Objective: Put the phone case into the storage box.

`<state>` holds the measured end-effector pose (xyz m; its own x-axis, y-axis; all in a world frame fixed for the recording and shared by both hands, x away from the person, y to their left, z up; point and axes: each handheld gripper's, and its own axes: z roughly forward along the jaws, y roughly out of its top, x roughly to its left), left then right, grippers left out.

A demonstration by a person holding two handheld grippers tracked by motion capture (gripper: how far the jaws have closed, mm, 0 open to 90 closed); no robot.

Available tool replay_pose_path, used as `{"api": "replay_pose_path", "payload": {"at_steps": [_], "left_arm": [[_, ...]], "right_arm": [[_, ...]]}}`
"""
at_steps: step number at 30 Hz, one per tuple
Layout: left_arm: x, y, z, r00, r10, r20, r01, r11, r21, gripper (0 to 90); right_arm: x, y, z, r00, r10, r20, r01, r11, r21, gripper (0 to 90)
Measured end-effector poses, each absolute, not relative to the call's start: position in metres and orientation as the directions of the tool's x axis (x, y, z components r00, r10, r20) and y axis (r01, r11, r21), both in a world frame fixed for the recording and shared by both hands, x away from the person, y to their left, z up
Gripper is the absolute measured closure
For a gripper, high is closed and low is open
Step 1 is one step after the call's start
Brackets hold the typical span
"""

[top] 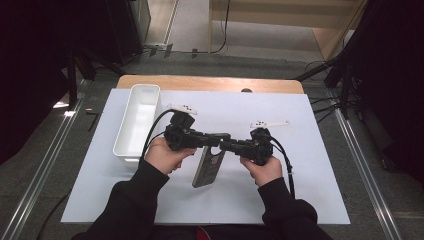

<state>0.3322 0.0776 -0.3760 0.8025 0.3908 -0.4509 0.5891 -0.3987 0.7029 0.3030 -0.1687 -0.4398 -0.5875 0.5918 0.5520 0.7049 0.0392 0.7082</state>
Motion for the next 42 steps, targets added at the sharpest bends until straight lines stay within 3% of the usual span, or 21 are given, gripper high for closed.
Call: {"api": "replay_pose_path", "payload": {"at_steps": [31,38,42], "left_arm": [[0.332,0.078,-0.376,0.807,0.394,-0.44,0.581,-0.394,0.712,78.6],[0.331,0.077,-0.375,0.817,0.406,-0.409,0.563,-0.408,0.719,74.3],[0.329,0.075,-0.373,0.823,0.409,-0.395,0.552,-0.409,0.726,63.0]], "right_arm": [[0.301,-0.168,-0.43,-0.574,0.631,0.523,0.707,0.059,0.705,70.8],[0.301,-0.169,-0.428,-0.565,0.64,0.52,0.713,0.061,0.699,70.8],[0.301,-0.17,-0.427,-0.563,0.649,0.512,0.71,0.063,0.702,70.8]]}}
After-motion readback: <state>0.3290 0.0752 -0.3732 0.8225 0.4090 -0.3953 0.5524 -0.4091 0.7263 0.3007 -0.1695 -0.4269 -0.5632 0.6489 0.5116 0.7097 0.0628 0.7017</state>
